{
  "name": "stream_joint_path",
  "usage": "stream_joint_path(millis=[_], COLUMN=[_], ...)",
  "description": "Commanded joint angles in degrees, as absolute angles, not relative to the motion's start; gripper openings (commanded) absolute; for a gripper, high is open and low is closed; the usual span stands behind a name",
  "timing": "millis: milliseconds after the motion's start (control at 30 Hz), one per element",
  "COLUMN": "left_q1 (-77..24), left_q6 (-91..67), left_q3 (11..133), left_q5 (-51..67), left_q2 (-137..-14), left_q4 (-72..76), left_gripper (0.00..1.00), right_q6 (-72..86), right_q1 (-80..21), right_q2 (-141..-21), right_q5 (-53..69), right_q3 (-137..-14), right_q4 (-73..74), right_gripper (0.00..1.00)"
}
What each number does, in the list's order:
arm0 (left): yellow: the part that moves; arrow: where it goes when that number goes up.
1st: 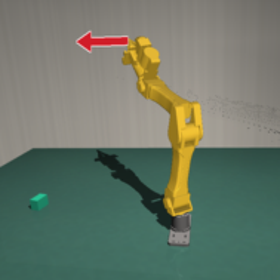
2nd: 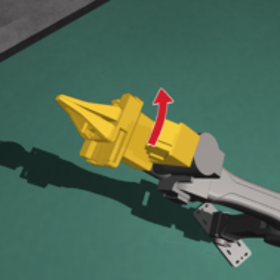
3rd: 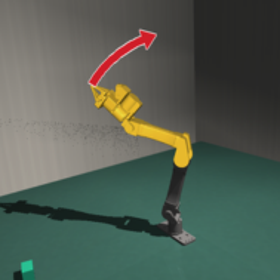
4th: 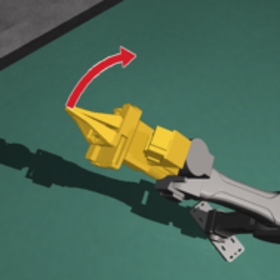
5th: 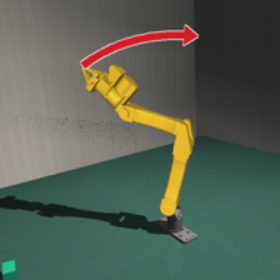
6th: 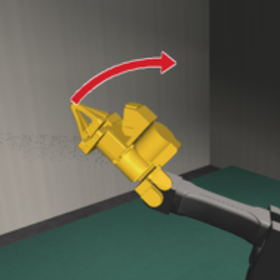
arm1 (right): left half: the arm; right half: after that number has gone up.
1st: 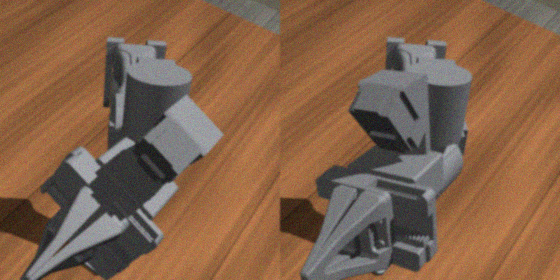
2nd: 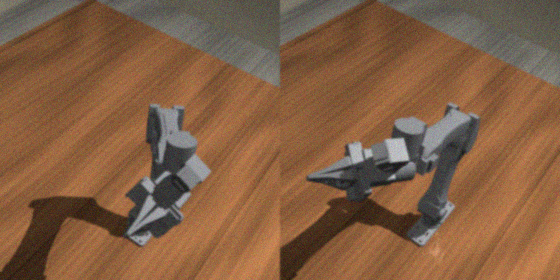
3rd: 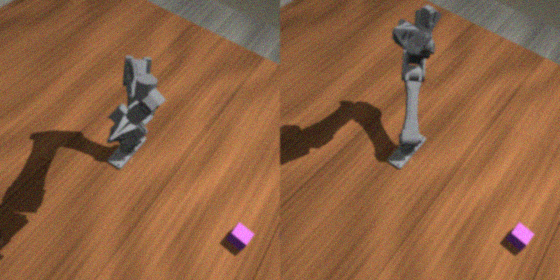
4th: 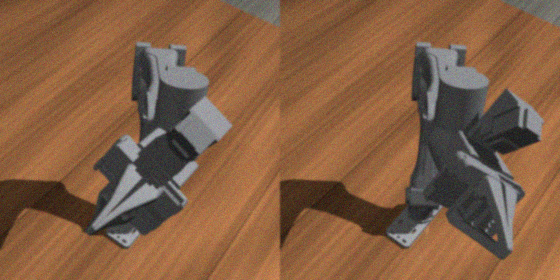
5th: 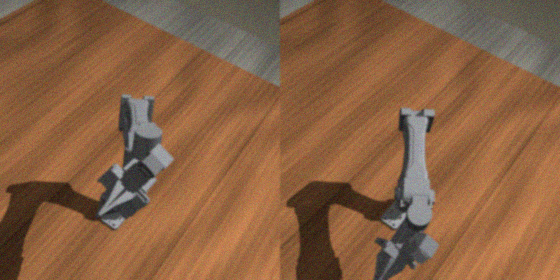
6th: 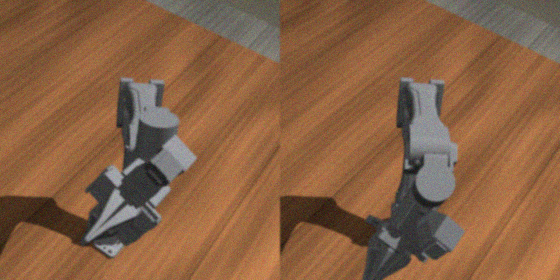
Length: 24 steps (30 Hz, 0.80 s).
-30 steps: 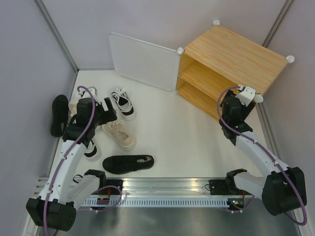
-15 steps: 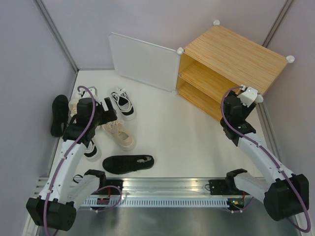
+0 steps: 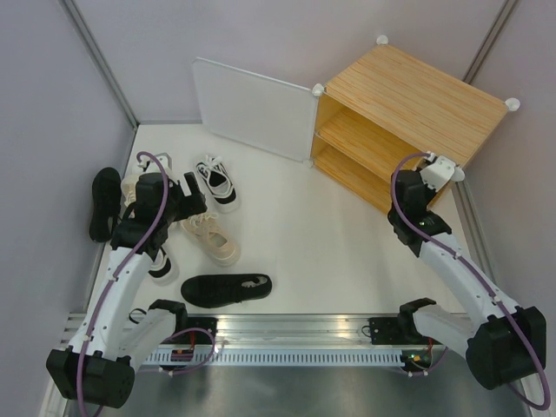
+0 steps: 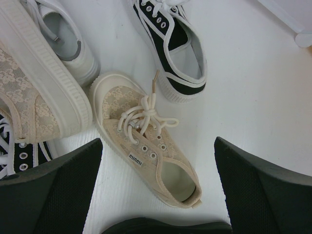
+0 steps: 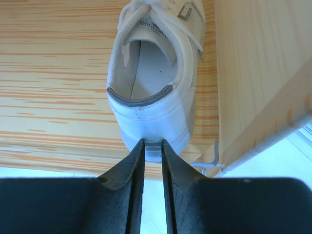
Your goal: Place and organize the shoes in the shoe cabinet
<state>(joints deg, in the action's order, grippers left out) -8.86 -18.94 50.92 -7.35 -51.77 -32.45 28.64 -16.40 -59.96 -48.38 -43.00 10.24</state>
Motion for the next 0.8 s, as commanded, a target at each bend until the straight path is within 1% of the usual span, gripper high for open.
stream_joint_path(millis=[0,233,500,767], left_q1=[-9.14,-9.14,-9.14,-9.23], left_q6=[-16.96,-16.96,-16.96,-16.88], left_q3=[50.71,50.71,50.71,50.63], left_q5=[-7.56,-7.82,-8.00,-8.17], left_q2=[-51.77,-51.86,-51.86,-51.86], left_q4=[-30.50,-30.59,-30.59,-30.59], left_gripper=[0.98,0.98,0.98,0.98], right_q6=[29.09,25.93,25.92,27.33], right_q1=[-16.70,-16.08,-14.94,-15.03], right_q2=[-62.13,-63.63,-62.84,-62.32], right_q5=[-49.74,-57.20,-61.08,-59.15], right_q3=[-43.07,-43.42,-43.94,-44.03], right_q4=[7.65,6.50,7.64,9.58], right_gripper=[0.23,0.22,0.24,0.26])
